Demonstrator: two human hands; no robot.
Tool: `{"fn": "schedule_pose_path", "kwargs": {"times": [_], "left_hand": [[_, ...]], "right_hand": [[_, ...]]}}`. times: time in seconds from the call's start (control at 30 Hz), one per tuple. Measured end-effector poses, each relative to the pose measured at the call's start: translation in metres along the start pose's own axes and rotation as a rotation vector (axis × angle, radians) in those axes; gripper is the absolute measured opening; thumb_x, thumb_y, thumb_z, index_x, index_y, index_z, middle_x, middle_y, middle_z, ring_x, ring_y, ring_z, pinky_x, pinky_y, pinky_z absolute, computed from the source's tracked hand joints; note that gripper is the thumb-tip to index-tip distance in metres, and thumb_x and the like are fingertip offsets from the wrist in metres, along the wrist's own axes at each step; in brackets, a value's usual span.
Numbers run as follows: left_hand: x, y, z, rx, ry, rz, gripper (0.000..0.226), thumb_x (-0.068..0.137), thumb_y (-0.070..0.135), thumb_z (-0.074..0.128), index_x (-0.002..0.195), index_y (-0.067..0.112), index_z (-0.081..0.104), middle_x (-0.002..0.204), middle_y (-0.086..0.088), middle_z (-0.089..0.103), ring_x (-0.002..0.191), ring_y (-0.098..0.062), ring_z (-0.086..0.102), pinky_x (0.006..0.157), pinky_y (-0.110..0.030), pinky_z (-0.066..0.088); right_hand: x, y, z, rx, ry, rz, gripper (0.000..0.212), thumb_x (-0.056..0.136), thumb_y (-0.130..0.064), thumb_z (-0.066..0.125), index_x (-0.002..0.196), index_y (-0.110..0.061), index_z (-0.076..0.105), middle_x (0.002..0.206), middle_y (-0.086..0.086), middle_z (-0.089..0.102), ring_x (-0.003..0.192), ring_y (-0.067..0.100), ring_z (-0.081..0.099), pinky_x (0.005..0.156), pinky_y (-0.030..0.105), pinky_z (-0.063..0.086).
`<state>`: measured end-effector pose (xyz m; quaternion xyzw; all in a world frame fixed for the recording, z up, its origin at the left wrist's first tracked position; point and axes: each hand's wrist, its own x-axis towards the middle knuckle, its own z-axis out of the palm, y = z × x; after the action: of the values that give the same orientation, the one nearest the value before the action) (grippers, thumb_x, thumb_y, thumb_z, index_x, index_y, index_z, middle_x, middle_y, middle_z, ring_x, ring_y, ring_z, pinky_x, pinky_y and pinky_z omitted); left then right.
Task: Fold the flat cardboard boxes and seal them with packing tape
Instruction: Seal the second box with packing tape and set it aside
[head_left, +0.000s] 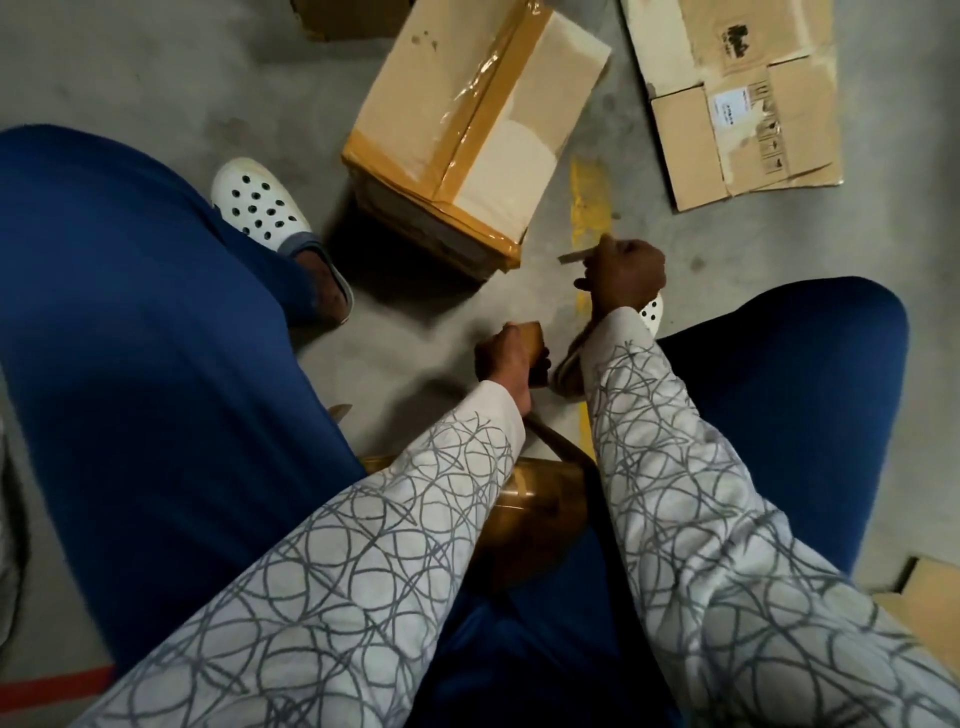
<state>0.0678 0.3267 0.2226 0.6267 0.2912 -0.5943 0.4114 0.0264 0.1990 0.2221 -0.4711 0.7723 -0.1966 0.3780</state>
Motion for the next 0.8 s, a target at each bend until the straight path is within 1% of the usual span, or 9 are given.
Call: {"fn": "schedule_pose_path", "kwargs": {"times": [0.07,0.13,0.2,0.33,0.4,0.5,0.6,0.67,0.8], "left_hand": [[-0.005,0.007,-0.001,0.065,0.001,0.024,0.032,0.096,0.025,0.059,0.116,0.001,0.067,0.108,-0.015,0.073,0.077,-0.023,0.072,0.058,-0.027,0.057],[-0.005,0.009,-0.003,0.058,0.06,0.153,0.046,0.099,0.023,0.055,0.142,0.006,0.047,0.132,-0.017,0.06,0.098,-0.028,0.066,0.08,-0.036,0.056],[-0.007,0.009,-0.009,0.027,0.172,0.303,0.054,0.098,0.026,0.059,0.147,0.022,0.035,0.129,-0.012,0.053,0.101,-0.024,0.056,0.083,-0.034,0.048],[-0.012,0.018,-0.02,0.127,0.1,0.427,0.028,0.096,0.046,0.058,0.111,0.027,0.07,0.095,0.005,0.066,0.078,-0.014,0.061,0.059,-0.023,0.05],[-0.018,0.024,-0.023,0.096,-0.016,0.369,0.04,0.086,0.061,0.065,0.09,0.022,0.078,0.085,0.002,0.073,0.079,-0.018,0.069,0.068,-0.029,0.058],[-0.014,0.02,-0.029,0.114,-0.077,0.425,0.027,0.075,0.049,0.082,0.078,0.022,0.08,0.083,-0.001,0.077,0.085,-0.023,0.074,0.082,-0.043,0.06],[-0.01,0.016,-0.04,0.12,-0.01,0.486,0.014,0.077,0.042,0.08,0.073,0.029,0.081,0.08,0.002,0.077,0.086,-0.023,0.073,0.086,-0.044,0.06],[-0.008,0.016,-0.048,0.092,0.05,0.473,0.018,0.08,0.045,0.077,0.071,0.03,0.08,0.081,0.002,0.077,0.085,-0.022,0.074,0.085,-0.046,0.06],[-0.011,0.027,-0.055,0.035,0.1,0.41,0.023,0.088,0.038,0.073,0.079,0.018,0.081,0.076,0.003,0.075,0.078,-0.018,0.07,0.083,-0.04,0.06]], "right_hand": [[-0.005,0.006,-0.001,0.147,-0.035,0.043,0.024,0.084,-0.017,0.063,0.072,0.001,0.071,0.059,0.008,0.071,0.046,0.021,0.069,0.056,0.041,0.062],[-0.014,0.009,-0.001,0.216,-0.079,0.091,0.018,0.083,-0.011,0.063,0.077,0.004,0.071,0.063,0.013,0.072,0.051,0.026,0.071,0.058,0.047,0.062],[-0.026,0.01,0.0,0.314,-0.148,0.127,0.015,0.081,-0.005,0.062,0.085,0.008,0.069,0.071,0.017,0.073,0.055,0.028,0.071,0.062,0.047,0.063],[-0.062,0.02,0.009,0.44,-0.202,0.179,0.015,0.078,-0.015,0.075,0.089,-0.005,0.072,0.083,0.01,0.077,0.066,0.022,0.074,0.065,0.034,0.058],[-0.082,0.033,0.015,0.453,-0.184,0.201,0.013,0.075,-0.02,0.081,0.083,-0.015,0.073,0.081,0.004,0.077,0.072,0.019,0.074,0.07,0.035,0.058],[-0.113,0.047,0.021,0.552,-0.218,0.298,0.011,0.076,-0.019,0.083,0.083,-0.014,0.078,0.081,0.002,0.078,0.079,0.018,0.075,0.076,0.035,0.061],[-0.128,0.051,0.025,0.62,-0.279,0.357,0.013,0.077,-0.016,0.082,0.088,-0.009,0.079,0.082,0.005,0.077,0.072,0.017,0.073,0.061,0.026,0.056],[-0.129,0.052,0.026,0.529,-0.309,0.29,0.012,0.082,-0.02,0.079,0.089,-0.011,0.08,0.082,0.005,0.077,0.069,0.013,0.07,0.057,0.023,0.052],[-0.11,0.051,0.03,0.173,-0.219,-0.062,0.015,0.088,-0.033,0.072,0.09,-0.019,0.079,0.088,0.003,0.076,0.084,0.018,0.07,0.075,0.029,0.054]]}}
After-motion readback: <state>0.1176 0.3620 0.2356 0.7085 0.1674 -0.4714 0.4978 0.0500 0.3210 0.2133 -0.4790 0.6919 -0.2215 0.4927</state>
